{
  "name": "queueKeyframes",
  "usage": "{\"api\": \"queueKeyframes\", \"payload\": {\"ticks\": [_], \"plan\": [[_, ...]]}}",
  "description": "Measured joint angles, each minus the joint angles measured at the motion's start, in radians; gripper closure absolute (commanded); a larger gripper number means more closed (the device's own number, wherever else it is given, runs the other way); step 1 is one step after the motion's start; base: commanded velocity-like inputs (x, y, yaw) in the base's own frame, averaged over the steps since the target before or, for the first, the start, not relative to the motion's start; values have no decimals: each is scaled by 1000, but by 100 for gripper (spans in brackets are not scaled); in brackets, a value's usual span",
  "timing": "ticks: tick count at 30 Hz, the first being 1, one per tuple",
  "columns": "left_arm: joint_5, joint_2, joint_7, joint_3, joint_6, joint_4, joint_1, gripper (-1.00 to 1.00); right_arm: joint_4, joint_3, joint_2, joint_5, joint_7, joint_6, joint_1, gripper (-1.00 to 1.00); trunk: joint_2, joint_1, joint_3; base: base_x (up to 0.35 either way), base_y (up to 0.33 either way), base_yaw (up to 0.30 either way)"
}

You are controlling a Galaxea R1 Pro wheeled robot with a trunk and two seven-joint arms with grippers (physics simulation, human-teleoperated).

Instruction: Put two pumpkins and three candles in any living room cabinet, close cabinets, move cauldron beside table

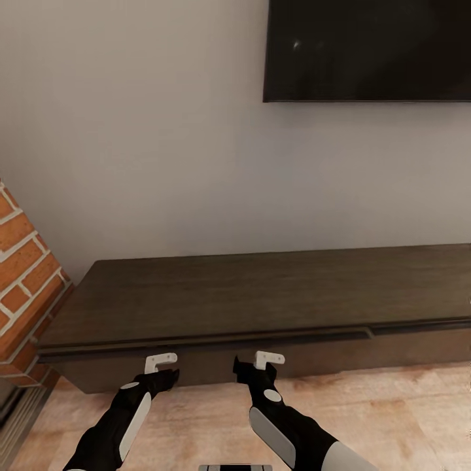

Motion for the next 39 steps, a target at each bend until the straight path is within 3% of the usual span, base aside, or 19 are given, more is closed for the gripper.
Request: {"api": "queueKeyframes", "payload": {"ticks": [17, 27, 32, 36, 39], "plan": [[6, -1, 2, 5, 17, -17, 0, -100, 0, 0, 0, -1, 1, 1, 0, -100, 0, 0, 0, -223, 0, 0], [12, -3, 6, 19, 169, -80, 0, -100, 0, -2, -1, -14, -1, 16, -1, -100, 2, -4, 35, -3, 0, 0], [9, 0, 8, 59, 322, -139, 0, -100, 0, -8, 0, -78, -8, 159, -2, -100, 3, -7, 54, 0, 0, 0], [11, 2, 9, 65, 351, -139, 0, -100, -1, -10, -5, -103, -14, 228, -2, -100, 4, -8, 70, -139, 0, 0], [7, 11, 9, 70, 358, -89, 0, -100, -1, -8, -8, -141, -15, 260, -2, -100, 5, -9, 81, -174, 0, 0]]}}
